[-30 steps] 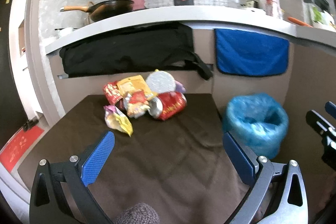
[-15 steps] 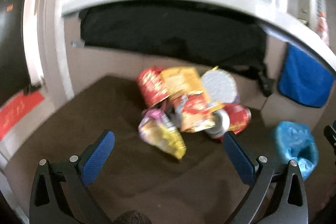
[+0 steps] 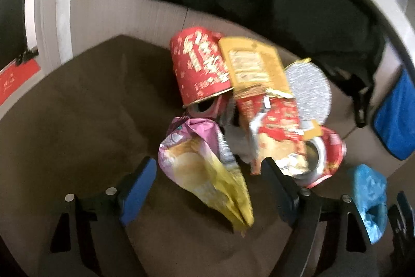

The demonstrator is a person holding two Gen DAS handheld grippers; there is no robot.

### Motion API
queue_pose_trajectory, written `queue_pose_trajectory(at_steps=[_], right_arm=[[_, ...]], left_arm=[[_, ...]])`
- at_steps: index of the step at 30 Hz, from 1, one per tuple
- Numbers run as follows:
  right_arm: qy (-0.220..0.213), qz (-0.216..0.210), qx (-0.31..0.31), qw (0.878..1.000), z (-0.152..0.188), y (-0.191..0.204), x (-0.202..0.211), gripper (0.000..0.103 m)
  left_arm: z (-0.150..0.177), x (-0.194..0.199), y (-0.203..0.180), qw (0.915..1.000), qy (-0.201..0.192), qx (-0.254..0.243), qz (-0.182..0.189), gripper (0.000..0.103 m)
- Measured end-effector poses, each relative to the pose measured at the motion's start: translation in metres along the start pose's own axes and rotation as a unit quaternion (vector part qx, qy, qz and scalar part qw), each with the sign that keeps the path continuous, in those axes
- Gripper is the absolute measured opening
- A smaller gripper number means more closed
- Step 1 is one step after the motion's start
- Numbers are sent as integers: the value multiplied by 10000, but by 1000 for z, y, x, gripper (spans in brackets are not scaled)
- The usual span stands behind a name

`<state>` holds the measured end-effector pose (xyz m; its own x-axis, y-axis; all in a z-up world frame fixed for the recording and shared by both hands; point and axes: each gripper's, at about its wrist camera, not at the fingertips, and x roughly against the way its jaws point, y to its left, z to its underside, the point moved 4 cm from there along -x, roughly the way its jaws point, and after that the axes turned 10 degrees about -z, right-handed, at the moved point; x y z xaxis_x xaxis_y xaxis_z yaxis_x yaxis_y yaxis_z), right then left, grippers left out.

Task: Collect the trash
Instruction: 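Reach into the trash pile and grasp the pink-yellow chip bag with left tool, then grasp the small red snack wrapper with the right tool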

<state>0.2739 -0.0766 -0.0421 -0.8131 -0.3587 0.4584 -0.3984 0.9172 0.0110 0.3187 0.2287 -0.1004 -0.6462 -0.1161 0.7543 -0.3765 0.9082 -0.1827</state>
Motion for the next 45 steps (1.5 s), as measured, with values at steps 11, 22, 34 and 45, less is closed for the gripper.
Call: queue_pose_trajectory(at_steps=[11, 22, 34, 45], right_arm=[[281, -1062, 596, 9922, -54, 83, -42, 87], [1161, -1982, 2027, 9519, -26, 197, -85, 84], [2191, -3159, 3352, 8601, -18, 260, -171, 76], [2690, -3846, 2783, 8380, -2, 259, -191, 78]], left_arm=[[0, 50, 29, 9970, -641, -268, 342, 20], [10, 84, 113, 9964, -827, 83, -145, 20], [18, 87, 155, 9962, -740, 437, -123, 21], [18, 75, 153, 9970, -562, 536, -24, 21]])
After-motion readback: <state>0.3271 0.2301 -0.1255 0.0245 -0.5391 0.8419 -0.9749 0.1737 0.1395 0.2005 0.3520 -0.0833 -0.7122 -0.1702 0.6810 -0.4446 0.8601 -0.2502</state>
